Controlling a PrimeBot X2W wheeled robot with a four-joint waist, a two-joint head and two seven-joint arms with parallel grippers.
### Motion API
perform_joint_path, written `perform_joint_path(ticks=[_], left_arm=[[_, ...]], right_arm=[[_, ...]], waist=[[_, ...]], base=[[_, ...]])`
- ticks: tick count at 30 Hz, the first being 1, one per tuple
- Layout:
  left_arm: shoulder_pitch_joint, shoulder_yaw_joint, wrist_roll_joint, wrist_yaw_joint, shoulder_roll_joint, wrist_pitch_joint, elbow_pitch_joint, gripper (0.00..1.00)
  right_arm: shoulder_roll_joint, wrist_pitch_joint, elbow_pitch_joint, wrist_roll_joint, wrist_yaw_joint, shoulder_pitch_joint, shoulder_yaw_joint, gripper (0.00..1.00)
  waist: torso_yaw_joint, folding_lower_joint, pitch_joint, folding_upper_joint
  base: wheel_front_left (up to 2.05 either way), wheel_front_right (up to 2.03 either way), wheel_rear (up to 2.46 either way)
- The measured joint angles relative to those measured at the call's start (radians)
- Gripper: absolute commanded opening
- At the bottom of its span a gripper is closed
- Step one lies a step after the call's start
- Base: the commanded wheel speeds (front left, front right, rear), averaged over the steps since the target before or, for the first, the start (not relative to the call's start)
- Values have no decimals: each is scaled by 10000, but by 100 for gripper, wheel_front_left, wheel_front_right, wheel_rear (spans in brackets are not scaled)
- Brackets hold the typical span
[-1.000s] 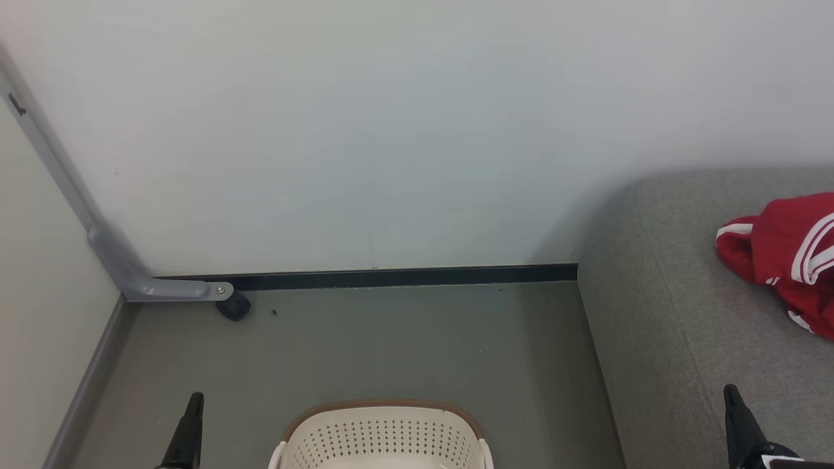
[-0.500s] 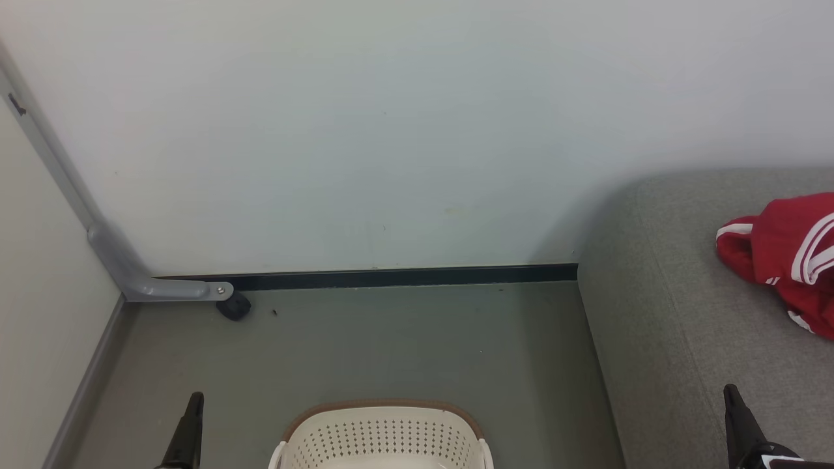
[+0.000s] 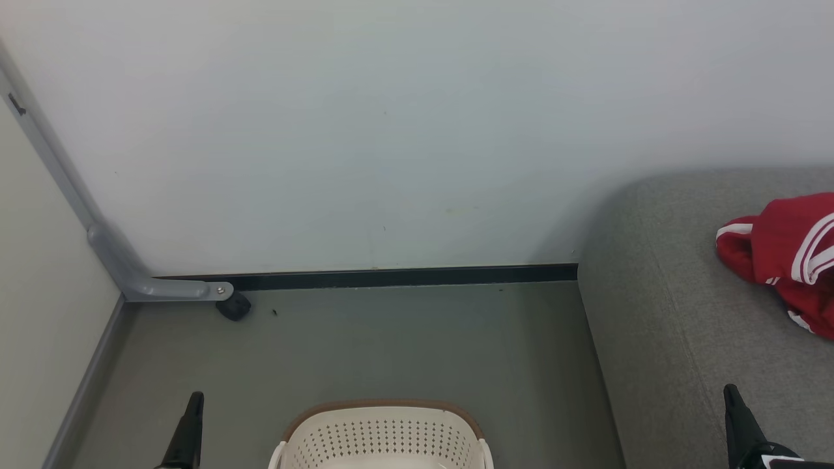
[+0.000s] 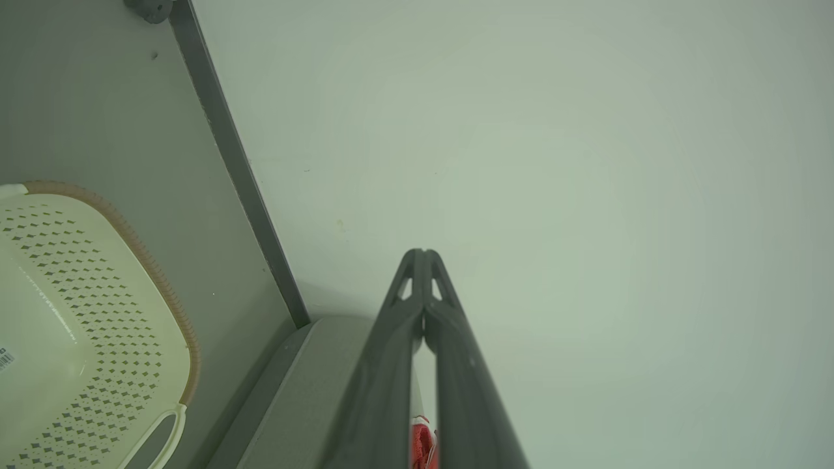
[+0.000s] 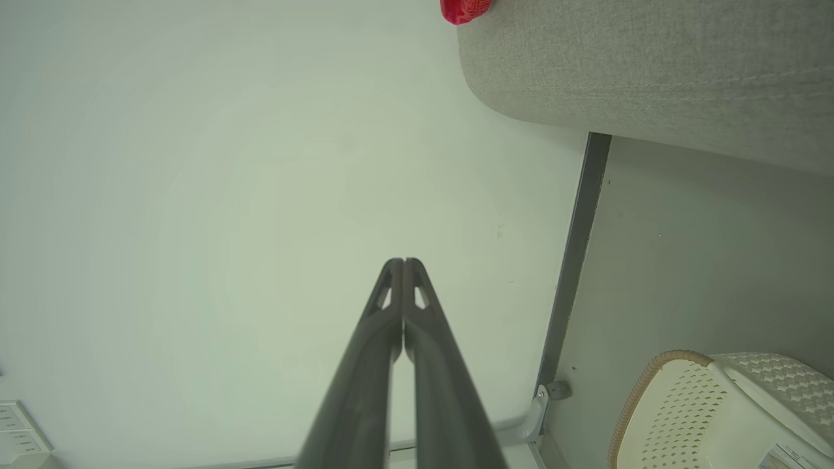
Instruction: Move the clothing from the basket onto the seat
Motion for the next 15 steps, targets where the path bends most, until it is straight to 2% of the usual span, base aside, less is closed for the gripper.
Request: perform_joint_path(ticks=[15], left_arm=[[0,0,0,0,-2,0,-8,0]], right_arm=[[0,0,0,0,0,0,2,0]], waist=[[0,0,0,0]], base=[[0,0,0]])
